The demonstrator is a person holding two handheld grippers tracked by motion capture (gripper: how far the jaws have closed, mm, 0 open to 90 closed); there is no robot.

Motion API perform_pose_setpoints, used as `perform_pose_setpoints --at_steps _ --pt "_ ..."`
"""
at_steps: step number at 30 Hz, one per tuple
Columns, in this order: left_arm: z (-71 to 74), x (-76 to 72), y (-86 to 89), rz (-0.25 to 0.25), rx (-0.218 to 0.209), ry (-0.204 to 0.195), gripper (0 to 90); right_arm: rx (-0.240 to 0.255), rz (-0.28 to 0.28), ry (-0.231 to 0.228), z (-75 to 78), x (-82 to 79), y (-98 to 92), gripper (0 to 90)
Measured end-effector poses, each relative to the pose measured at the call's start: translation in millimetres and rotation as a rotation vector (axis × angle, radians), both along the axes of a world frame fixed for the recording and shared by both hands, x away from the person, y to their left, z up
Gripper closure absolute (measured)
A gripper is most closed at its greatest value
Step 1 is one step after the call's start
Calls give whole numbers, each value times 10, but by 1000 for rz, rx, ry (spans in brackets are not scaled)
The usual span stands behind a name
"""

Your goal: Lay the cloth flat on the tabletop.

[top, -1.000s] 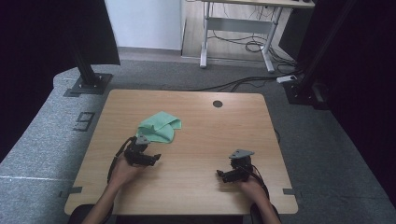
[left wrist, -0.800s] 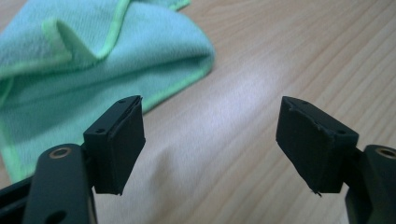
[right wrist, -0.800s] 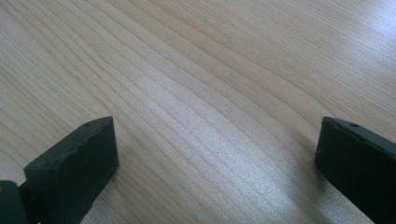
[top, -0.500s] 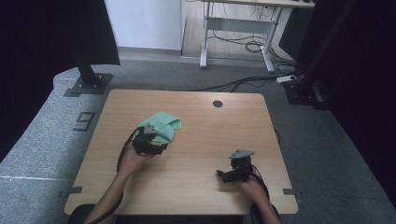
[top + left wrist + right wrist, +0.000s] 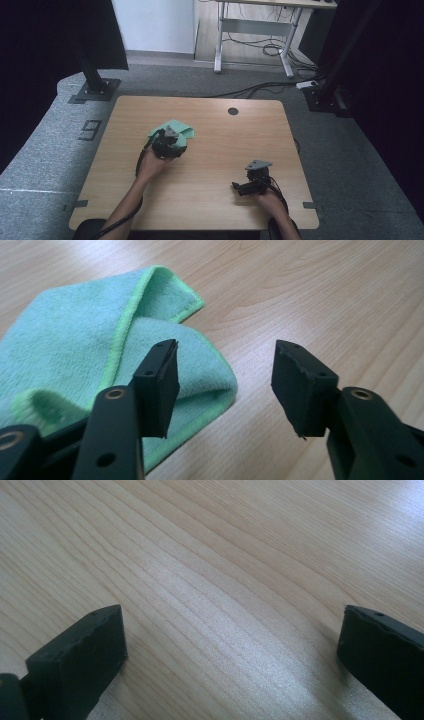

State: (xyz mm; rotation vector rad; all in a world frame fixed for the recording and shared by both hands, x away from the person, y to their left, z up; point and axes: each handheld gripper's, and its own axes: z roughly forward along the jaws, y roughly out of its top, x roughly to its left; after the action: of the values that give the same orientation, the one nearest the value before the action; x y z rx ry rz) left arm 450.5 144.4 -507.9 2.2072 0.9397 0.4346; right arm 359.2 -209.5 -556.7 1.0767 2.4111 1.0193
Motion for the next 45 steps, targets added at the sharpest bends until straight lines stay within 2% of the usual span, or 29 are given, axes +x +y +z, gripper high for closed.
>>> perform_pose_setpoints --at_steps 9,13,18,22,28,36,45 --pt "-193 122 -58 22 4 31 568 0 0 0 0 0 0 0" --pt "-267 137 -56 26 28 41 627 0 0 0 0 0 0 0" --pt "-268 114 -47 21 40 44 745 0 0 0 0 0 0 0" --pt "-258 76 -39 7 53 49 794 0 0 0 0 0 0 0" --pt "-258 -28 -3 -13 27 70 815 0 0 0 0 0 0 0" --pt "-252 -230 49 -66 -3 106 818 0 0 0 0 0 0 0" --pt "-255 -537 70 -125 -39 147 811 0 0 0 0 0 0 0"
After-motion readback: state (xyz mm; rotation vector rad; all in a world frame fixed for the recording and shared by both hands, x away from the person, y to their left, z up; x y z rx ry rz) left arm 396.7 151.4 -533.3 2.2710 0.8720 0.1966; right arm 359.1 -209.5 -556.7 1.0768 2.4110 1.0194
